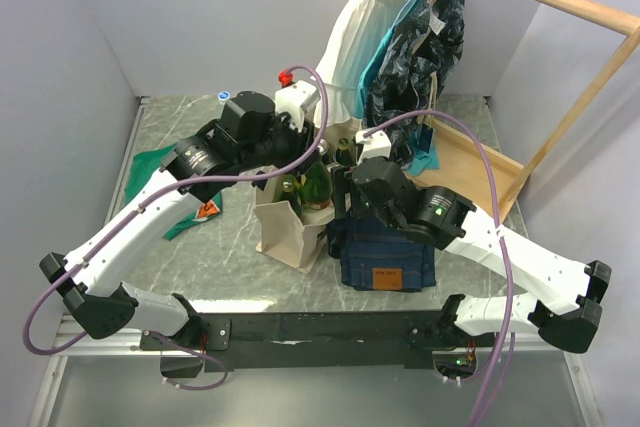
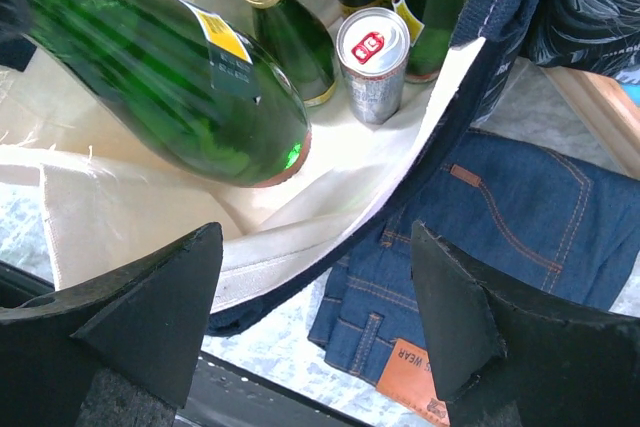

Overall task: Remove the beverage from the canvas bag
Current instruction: Take out the drink from the canvas bag, then place the drink at the center of the board.

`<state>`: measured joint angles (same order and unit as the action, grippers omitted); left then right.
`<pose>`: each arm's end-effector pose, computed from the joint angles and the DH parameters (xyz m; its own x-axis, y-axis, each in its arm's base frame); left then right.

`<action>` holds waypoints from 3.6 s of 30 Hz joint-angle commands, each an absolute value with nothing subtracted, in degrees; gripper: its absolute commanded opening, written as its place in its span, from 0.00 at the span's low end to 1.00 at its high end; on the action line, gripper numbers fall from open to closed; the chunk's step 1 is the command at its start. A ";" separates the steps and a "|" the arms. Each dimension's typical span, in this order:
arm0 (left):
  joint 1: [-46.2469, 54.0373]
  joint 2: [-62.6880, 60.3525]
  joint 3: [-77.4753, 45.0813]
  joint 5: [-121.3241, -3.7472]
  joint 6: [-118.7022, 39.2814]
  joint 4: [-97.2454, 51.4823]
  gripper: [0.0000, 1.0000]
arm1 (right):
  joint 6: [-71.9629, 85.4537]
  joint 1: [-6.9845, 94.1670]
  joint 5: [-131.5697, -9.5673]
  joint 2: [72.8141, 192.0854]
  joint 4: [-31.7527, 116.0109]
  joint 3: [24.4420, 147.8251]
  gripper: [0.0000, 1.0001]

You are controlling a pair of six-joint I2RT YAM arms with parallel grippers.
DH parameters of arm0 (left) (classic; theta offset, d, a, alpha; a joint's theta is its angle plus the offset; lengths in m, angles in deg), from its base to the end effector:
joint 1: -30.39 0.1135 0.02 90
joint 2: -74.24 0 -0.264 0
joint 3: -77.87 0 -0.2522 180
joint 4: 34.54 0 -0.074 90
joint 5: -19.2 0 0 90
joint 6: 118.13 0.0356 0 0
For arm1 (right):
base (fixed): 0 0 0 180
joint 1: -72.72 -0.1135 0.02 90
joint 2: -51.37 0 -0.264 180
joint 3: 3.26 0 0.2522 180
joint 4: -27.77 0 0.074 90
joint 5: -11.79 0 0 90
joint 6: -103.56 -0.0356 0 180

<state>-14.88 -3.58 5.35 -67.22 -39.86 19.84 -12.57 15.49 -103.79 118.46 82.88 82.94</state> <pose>0.1976 -0.2026 0.4506 -0.4404 0.1563 -0.8841 0.6735 0.7087 -0.2102 0.1436 0.1946 0.3769 -0.5364 -0.0994 -0.8381 -0.3711 0.9197 0.1284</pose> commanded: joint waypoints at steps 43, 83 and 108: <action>-15.22 -0.47 24.57 -84.67 -33.49 13.32 0.01 | -14.22 15.33 -103.96 112.37 76.69 76.68 0.82; 10.44 -7.15 16.06 -80.20 -37.88 -2.93 0.01 | -12.72 15.24 -102.20 112.02 76.07 76.42 0.84; 15.01 -18.12 4.79 -70.27 -38.59 -20.43 0.01 | -12.01 15.32 -101.68 117.99 76.60 82.13 0.87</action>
